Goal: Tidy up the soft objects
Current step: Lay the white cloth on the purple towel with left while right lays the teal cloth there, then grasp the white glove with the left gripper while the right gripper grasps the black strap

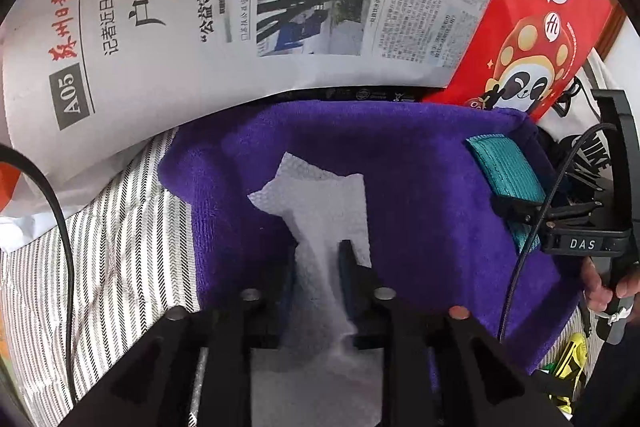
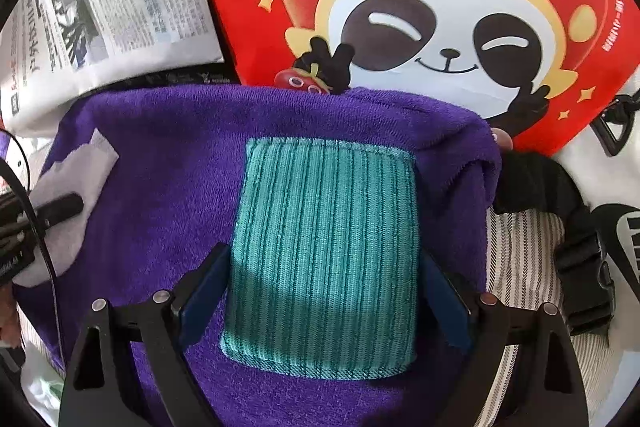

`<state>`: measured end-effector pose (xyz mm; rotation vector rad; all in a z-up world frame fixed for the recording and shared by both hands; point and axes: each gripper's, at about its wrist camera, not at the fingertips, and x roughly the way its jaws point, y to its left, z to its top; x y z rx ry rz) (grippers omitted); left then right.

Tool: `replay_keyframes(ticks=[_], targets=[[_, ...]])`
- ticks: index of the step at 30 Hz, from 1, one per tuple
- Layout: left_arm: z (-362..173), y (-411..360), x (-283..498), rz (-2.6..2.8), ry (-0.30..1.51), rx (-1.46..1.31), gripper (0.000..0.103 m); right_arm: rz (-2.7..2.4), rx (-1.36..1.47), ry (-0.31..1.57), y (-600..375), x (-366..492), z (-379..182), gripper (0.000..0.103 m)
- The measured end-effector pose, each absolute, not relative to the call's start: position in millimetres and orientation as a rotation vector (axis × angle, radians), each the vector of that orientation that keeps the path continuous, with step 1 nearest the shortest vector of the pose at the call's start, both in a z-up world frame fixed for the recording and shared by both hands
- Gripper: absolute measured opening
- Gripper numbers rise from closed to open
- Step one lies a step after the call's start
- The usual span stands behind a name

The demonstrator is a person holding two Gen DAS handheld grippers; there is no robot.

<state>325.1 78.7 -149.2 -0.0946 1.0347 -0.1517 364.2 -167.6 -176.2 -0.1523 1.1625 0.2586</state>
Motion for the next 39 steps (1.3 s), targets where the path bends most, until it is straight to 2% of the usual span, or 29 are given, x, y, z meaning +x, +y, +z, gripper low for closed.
replay_keyframes(ticks=[1,2,4,9,15,24,39], targets=[[-148.4,78.3,324.2,-0.151,1.035,-0.091,0.037,0.256,-0.158,1.151,-166.8,363.6,-173.4,0.092],[-148.5,75.7,323.5,-0.154,1.034,-0.082,0.041,0.253,-0.167,1.141,-166.3,362.7,-170.1,0.094],[-146.5,70.7,321.8,-0.162,1.023,-0.068,0.059,0.247,-0.184,1.113,-163.9,360.2,-162.7,0.095],[-139.2,62.4,319.5,-0.137,0.999,-0.012,0.068,0.244,-0.214,1.073,-159.6,349.7,-145.5,0.095],[-129.2,62.5,317.7,-0.101,0.979,0.024,0.069,0.236,-0.185,1.027,-162.7,337.5,-112.1,0.095],[-95.1,75.3,302.0,-0.117,0.91,-0.04,0.073,0.211,-0.149,0.923,-184.4,274.0,-48.2,0.095],[-35.3,73.8,227.8,-0.167,0.815,-0.039,0.074,0.057,-0.147,1.034,-261.9,151.8,-103.2,0.095]])
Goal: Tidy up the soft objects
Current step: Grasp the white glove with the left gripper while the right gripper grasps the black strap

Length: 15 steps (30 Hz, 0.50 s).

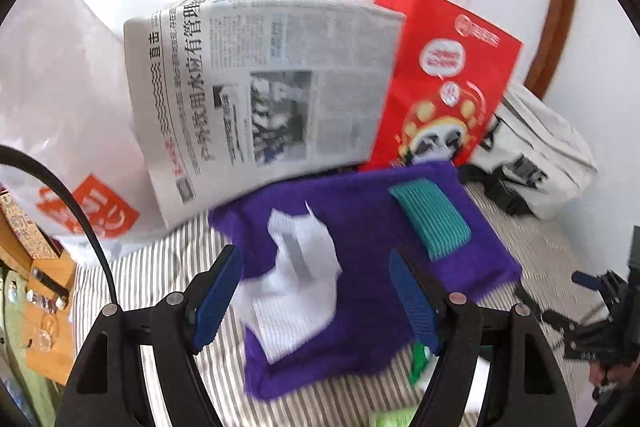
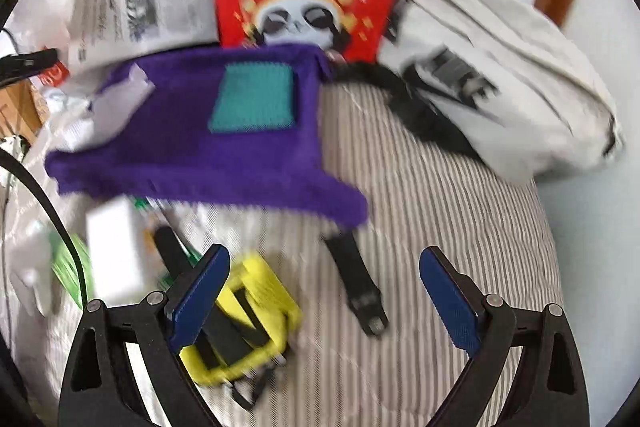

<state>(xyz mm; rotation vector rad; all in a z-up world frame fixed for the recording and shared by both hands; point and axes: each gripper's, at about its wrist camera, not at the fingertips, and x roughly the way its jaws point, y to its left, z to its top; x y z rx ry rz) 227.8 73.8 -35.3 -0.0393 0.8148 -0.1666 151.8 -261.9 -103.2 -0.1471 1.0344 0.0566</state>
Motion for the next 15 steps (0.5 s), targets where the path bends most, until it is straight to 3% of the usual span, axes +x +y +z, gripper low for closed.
replay_keyframes(ticks=[5,9,13,15], targets=[[-39.8,73.6,179.6,-0.149,0.833,0.007,0.074,0.021,-0.15,1.088,-284.7,148.6,-139.8,0.093],[-52.0,83.9,142.3,-0.157,0.853,-0.047,0.074,0.05,-0.139,1.091,-293.1,154.9,-159.4,0.074],[-70.4,91.8,110.6,-0.102,0.872,-0.072,0.074,0.081,-0.12,1.047,-299.6,161.1,-168.0,0.066],[-79.6,97.2,96.0,-0.084,0.89,-0.11,0.074,0.126,-0.088,1.028,-303.2,161.2,-168.1,0.053]])
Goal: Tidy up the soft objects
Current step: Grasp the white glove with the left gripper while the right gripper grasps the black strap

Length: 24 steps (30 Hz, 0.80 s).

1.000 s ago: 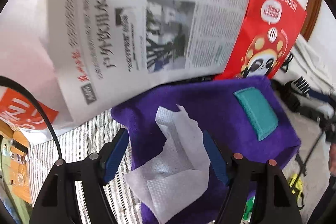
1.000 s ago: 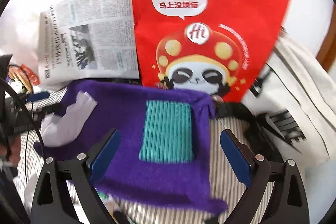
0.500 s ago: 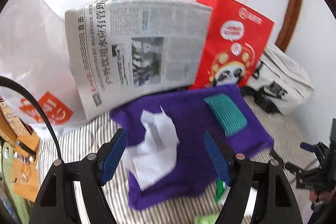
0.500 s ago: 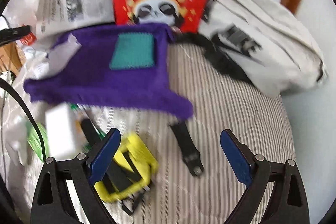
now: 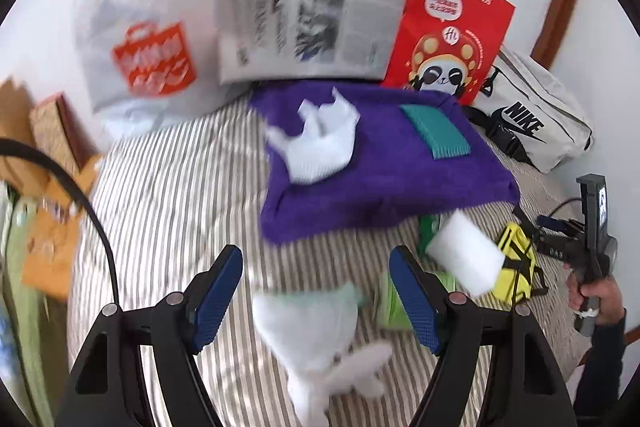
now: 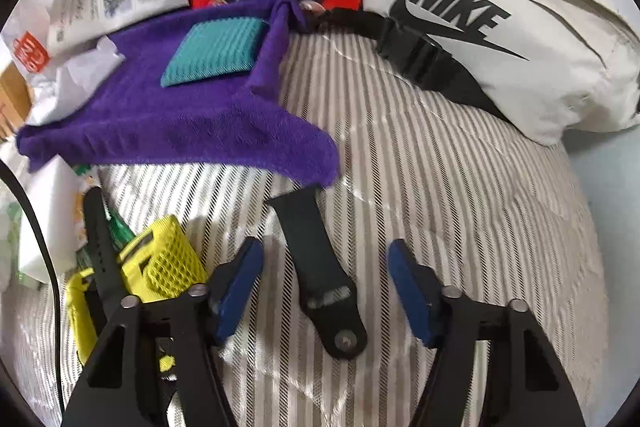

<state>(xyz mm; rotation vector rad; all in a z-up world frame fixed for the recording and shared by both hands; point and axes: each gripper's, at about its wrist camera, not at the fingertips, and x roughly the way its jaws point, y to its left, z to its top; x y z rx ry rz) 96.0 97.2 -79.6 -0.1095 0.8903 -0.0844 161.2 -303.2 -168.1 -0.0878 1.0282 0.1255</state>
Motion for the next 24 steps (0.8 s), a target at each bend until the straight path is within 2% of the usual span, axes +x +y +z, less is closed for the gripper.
replay_keyframes(ticks=[1,3,20,24], targets=[[-82.9,100.0,88.7,-0.076,0.891,-0.128,0.074,0.133,-0.076,1.023,-304.1,161.4,-167.1,0.047],[-87.8,103.2,76.1,-0.062,0.89,-0.15,0.074,0.119,-0.079,1.029,-304.2,158.3,-164.3,0.022],[-113.5,90.3,39.2,-0.097,0.904,-0.185,0.074,0.169,-0.091,1.085,-300.0,139.4,-157.4,0.021],[-120.5,88.5,42.4,-0.172,0.894,-0.222,0.08,0.135,-0.112,1.079,-295.3,133.9,-158.9,0.021]])
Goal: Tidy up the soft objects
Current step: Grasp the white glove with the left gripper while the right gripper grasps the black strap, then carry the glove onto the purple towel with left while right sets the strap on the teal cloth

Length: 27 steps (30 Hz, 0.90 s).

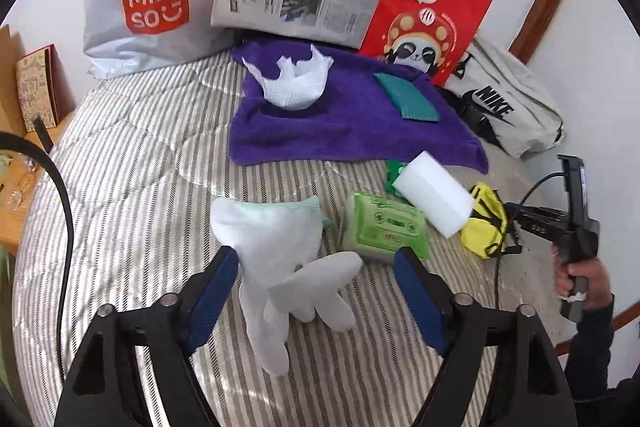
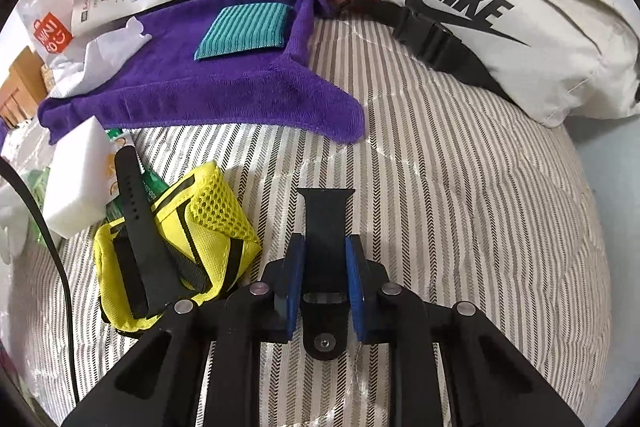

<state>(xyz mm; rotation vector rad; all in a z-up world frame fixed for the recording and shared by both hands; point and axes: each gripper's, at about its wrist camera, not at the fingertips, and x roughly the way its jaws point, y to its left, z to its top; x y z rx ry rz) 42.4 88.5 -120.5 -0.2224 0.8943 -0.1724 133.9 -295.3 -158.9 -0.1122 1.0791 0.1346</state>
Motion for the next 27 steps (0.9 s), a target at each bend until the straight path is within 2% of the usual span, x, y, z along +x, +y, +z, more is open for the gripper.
replay_keyframes(ticks=[7,10,11,13,15,16,19,27], targets=[[-160.8,71.1,70.8,-0.041,0.98,-0.002,0.08,0.128,-0.096,1.08,-294.8,130.4,-157.3,0.021],[-168.9,72.4,74.8,-0.047,0.976,-0.011,0.079,0.124,-0.093,1.073,-294.4,129.5,-157.2,0.021],[-169.2,74.5,75.9,-0.057,0.962,-0.036,0.076,0.118,-0.092,1.073,-293.8,129.6,-157.0,0.021],[-168.0,78.7,77.6,-0.054,0.933,-0.061,0.041,0.108,-0.087,1.072,-293.6,129.5,-156.7,0.021],[-165.2,84.1,80.1,-0.077,0.925,-0.088,0.027,0.104,-0.069,1.075,-294.9,129.3,-156.4,0.021],[-164.5,87.1,81.1,-0.097,0.928,-0.109,0.024,0.107,-0.057,1.078,-295.9,129.1,-156.0,0.021],[-158.8,94.8,77.9,-0.161,0.923,-0.176,0.019,0.12,-0.045,1.081,-296.0,127.9,-153.4,0.021],[-127.9,94.5,62.5,-0.221,0.859,-0.193,0.019,0.137,-0.051,1.077,-291.6,124.9,-143.9,0.021]])
